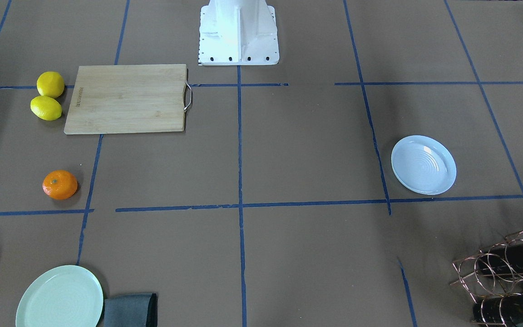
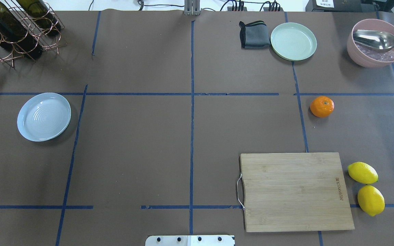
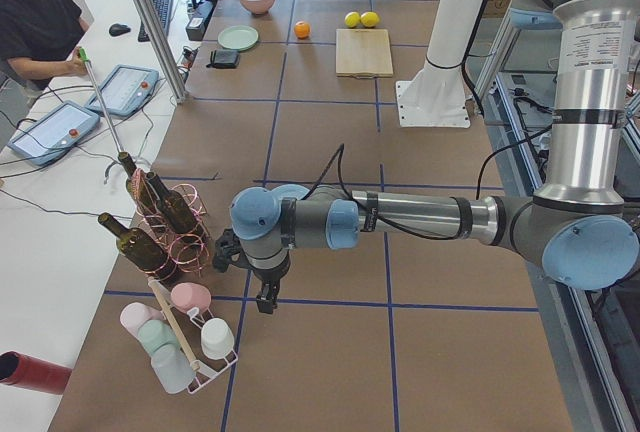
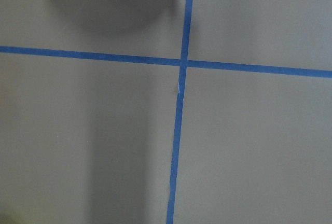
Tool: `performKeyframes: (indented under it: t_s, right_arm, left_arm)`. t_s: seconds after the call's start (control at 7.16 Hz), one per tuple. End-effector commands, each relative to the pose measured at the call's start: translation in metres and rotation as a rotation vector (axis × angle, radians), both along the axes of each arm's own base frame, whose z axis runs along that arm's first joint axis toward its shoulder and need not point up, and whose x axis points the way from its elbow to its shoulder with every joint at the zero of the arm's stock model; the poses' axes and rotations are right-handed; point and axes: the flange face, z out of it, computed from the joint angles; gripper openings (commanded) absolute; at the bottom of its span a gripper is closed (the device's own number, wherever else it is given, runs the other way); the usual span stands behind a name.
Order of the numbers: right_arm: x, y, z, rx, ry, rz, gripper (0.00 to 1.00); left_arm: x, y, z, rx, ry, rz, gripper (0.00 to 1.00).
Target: Pick orange to plate
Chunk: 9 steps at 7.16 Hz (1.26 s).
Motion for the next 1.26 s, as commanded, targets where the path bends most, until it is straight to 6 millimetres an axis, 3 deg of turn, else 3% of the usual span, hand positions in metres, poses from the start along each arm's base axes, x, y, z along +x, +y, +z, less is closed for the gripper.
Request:
performKeyframes:
  t_s: [0.0,0.28,0.42,0.56,0.7,0.84,0.98,1.12]
  right_arm:
    - [0.000,0.000,-0.004,0.008,-0.001,-0.001,1.00]
    - [0.000,-0.001,-0.013,0.024,-0.002,0.000,1.00]
    - [0.000,-0.003,-0.026,0.052,-0.001,0.000,1.00]
    - [-0.001,-0.007,-0.033,0.066,-0.001,-0.001,1.00]
    - [-0.001,-0.007,-0.034,0.062,-0.003,0.004,1.00]
    - [-0.003,-0.008,-0.035,0.060,-0.010,0.003,1.00]
    - [-0.004,-0.023,-0.058,0.101,-0.034,0.005,1.00]
    - [-0.004,-0.030,-0.054,0.087,-0.042,0.007,1.00]
  left_arm:
    - [-0.001,0.000,-0.001,0.004,0.000,-0.001,1.00]
    - [0.000,-0.025,-0.038,0.080,-0.003,0.001,1.00]
    - [0.000,-0.045,-0.071,0.146,0.006,0.002,1.00]
    - [0.002,-0.048,-0.101,0.205,0.010,0.000,1.00]
    - [0.013,-0.058,-0.128,0.311,0.009,0.021,1.00]
    - [0.048,-0.063,-0.136,0.378,0.020,0.083,1.00]
    - [0.062,-0.067,-0.139,0.403,0.026,0.108,1.00]
    - [0.089,-0.082,-0.160,0.462,0.034,0.149,1.00]
